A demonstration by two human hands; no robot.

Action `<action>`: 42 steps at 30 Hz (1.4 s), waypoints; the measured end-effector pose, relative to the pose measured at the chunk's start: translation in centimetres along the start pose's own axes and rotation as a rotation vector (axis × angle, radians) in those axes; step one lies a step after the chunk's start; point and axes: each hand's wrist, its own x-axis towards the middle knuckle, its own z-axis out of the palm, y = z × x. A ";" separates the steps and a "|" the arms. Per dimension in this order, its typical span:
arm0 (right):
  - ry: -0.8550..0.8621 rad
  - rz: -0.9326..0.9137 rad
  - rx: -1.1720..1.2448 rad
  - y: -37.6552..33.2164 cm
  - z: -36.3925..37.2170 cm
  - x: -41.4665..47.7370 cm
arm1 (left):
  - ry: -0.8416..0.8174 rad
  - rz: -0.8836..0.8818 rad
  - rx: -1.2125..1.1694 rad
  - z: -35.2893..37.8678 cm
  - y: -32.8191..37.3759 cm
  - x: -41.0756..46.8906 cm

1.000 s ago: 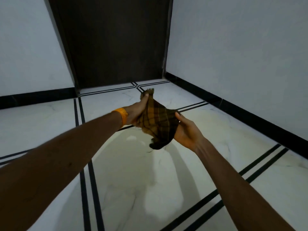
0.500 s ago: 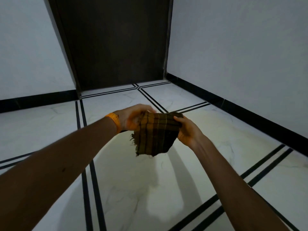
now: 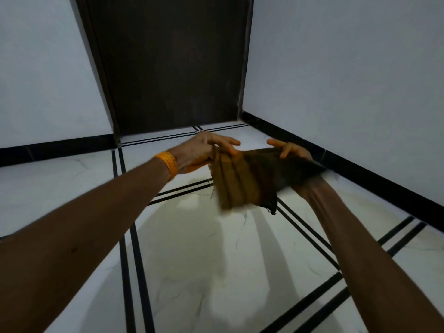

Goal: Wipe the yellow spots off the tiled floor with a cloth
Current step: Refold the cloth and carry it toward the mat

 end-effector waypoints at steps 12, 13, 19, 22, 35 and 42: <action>-0.011 -0.017 -0.124 1.8 -2.2 -0.1 | 0.301 0.091 0.249 -0.2 -2.6 0.1; -0.020 -0.004 -0.122 1.8 -2.2 -0.1 | 0.286 0.086 0.252 -0.1 -2.4 0.1; -0.076 0.118 -0.030 2.3 -2.3 -0.2 | 0.271 -0.019 0.097 0.1 -1.5 -0.1; -0.094 0.163 0.024 2.4 -2.1 -0.3 | 0.260 -0.049 -0.026 0.4 -1.6 -0.1; 0.019 0.498 0.182 3.6 -1.5 -1.6 | 0.196 -0.180 0.040 0.1 -2.6 0.8; -0.037 0.527 0.271 4.6 -1.6 -1.9 | 0.184 -0.367 0.010 0.2 -4.0 1.1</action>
